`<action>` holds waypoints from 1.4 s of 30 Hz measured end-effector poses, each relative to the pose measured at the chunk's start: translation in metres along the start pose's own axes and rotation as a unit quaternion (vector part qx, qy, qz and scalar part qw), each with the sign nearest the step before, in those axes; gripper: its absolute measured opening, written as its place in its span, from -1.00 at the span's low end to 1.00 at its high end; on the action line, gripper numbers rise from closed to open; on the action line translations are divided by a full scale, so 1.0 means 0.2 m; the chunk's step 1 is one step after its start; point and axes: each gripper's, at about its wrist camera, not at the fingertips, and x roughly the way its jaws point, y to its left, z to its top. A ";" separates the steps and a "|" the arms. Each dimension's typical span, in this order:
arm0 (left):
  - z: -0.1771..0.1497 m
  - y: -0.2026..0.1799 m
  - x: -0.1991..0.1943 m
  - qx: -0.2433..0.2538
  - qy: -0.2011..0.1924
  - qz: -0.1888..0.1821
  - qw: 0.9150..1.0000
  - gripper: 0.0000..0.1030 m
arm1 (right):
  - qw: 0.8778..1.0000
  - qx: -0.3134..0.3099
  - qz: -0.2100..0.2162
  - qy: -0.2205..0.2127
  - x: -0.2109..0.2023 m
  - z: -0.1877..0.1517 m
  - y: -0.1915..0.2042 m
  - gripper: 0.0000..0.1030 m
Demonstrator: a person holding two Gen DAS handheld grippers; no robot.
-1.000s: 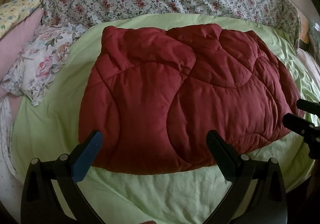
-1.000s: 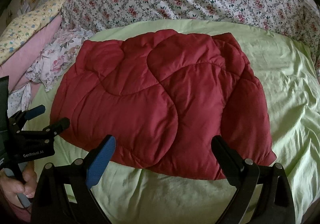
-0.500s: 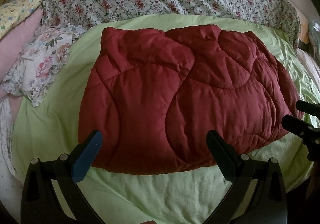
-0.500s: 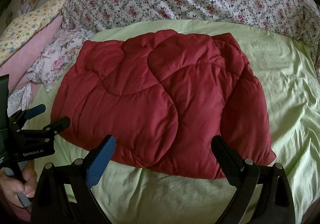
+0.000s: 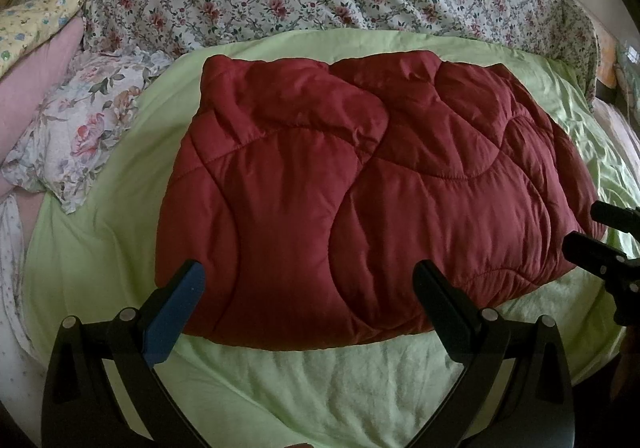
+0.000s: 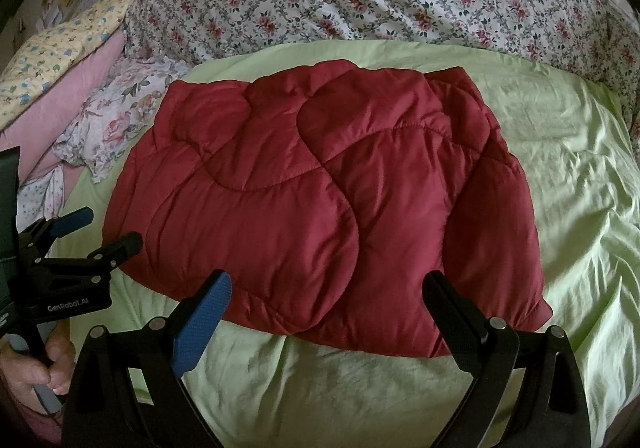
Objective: Fold large clothes
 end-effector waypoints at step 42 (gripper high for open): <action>0.03 0.00 -0.03 -0.002 -0.013 0.004 1.000 1.00 | 1.000 -0.004 0.000 -0.003 -0.02 0.02 0.02 0.89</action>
